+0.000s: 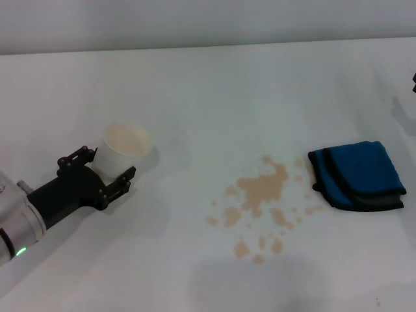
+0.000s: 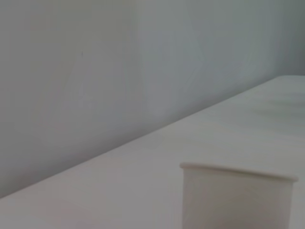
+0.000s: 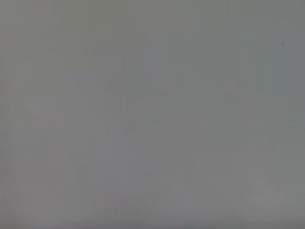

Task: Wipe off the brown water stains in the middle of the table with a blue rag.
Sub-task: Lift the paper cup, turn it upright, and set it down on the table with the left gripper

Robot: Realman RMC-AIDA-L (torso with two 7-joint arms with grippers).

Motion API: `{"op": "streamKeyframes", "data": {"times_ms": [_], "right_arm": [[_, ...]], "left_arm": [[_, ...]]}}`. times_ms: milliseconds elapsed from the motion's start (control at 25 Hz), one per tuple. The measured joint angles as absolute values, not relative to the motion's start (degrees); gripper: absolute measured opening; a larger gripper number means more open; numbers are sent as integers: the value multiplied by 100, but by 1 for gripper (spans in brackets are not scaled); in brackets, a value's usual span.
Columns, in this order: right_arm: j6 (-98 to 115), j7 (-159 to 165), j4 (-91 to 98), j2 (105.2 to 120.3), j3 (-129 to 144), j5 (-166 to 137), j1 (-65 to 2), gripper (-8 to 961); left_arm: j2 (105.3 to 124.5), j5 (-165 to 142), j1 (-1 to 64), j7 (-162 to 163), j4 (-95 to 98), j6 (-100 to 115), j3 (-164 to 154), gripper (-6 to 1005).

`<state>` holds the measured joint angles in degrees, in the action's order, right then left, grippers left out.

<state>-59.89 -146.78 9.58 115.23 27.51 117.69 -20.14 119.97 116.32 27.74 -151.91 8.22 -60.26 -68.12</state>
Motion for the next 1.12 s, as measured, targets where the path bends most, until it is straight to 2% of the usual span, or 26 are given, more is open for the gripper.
{"op": "streamKeyframes", "data": {"times_ms": [1120], "right_arm": [[-6031,-14678,963,11523,2751,11768,-1992,871]], "left_arm": [[11994,11854,2625,-15187,565,-5767,-6782,700]]}}
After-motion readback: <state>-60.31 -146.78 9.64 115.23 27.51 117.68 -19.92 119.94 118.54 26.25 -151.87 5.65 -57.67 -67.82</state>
